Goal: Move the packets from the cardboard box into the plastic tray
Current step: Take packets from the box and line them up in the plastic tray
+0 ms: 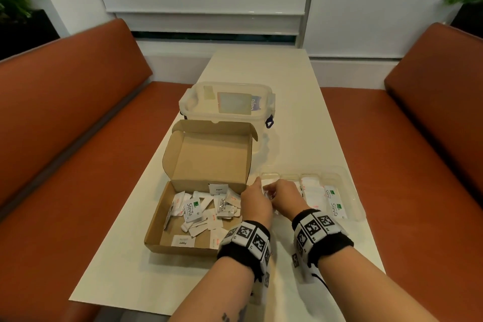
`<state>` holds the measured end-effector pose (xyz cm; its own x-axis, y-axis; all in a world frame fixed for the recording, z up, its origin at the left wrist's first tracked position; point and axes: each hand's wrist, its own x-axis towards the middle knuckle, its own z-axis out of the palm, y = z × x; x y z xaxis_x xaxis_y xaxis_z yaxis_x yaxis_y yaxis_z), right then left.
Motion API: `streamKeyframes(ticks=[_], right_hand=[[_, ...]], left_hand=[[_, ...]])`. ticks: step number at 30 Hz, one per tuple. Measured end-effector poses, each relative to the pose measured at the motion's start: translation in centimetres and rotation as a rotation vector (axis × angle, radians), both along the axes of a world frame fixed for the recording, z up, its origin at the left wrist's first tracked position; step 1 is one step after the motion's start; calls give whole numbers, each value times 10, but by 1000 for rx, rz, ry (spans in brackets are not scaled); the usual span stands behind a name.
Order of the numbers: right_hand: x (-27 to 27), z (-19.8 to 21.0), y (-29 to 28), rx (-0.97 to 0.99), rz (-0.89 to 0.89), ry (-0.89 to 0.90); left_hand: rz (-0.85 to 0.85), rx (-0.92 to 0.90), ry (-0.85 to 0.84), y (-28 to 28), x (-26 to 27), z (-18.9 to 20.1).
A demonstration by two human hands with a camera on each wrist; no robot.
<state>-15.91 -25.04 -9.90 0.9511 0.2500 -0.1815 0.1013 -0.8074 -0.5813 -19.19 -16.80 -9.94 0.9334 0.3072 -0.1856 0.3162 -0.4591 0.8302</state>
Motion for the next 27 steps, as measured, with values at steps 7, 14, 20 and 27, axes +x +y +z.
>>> streamKeyframes(ticks=[7, 14, 20, 27], right_hand=[[-10, 2, 0, 112, -163, -91], [-34, 30, 37, 276, -142, -182], [-47, 32, 98, 200, -48, 22], [-52, 19, 163, -151, 46, 195]], left_hand=[[-4, -9, -32, 6, -8, 12], [184, 90, -144, 65, -13, 43], [282, 261, 52, 154, -21, 35], [183, 313, 152, 204, -29, 9]])
